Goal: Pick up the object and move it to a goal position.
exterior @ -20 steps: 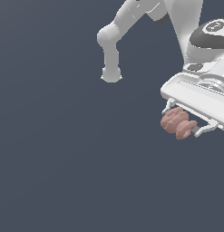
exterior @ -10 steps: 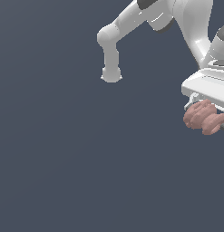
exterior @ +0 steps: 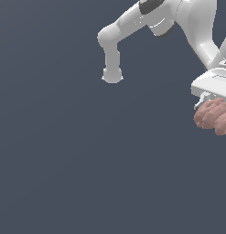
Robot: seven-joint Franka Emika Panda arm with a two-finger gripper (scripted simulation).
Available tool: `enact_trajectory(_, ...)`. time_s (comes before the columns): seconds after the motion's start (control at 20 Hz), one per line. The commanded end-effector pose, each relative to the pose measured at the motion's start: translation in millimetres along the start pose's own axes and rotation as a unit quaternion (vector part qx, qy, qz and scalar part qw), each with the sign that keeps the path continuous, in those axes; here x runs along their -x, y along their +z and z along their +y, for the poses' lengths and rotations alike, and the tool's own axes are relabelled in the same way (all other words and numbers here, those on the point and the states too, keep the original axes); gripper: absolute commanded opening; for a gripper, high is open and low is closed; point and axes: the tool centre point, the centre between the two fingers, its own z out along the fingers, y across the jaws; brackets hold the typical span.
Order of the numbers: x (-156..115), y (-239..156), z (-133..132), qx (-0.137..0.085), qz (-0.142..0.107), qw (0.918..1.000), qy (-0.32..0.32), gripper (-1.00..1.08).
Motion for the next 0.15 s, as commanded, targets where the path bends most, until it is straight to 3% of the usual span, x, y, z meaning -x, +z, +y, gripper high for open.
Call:
enact_trajectory(0.0,-0.6,-1.1,-1.1,0.001,0.002,1.0,0.001,-1.0)
enact_trajectory(0.1,-0.7,-1.4,-1.3,0.001,0.003,1.0,0.001,-1.0)
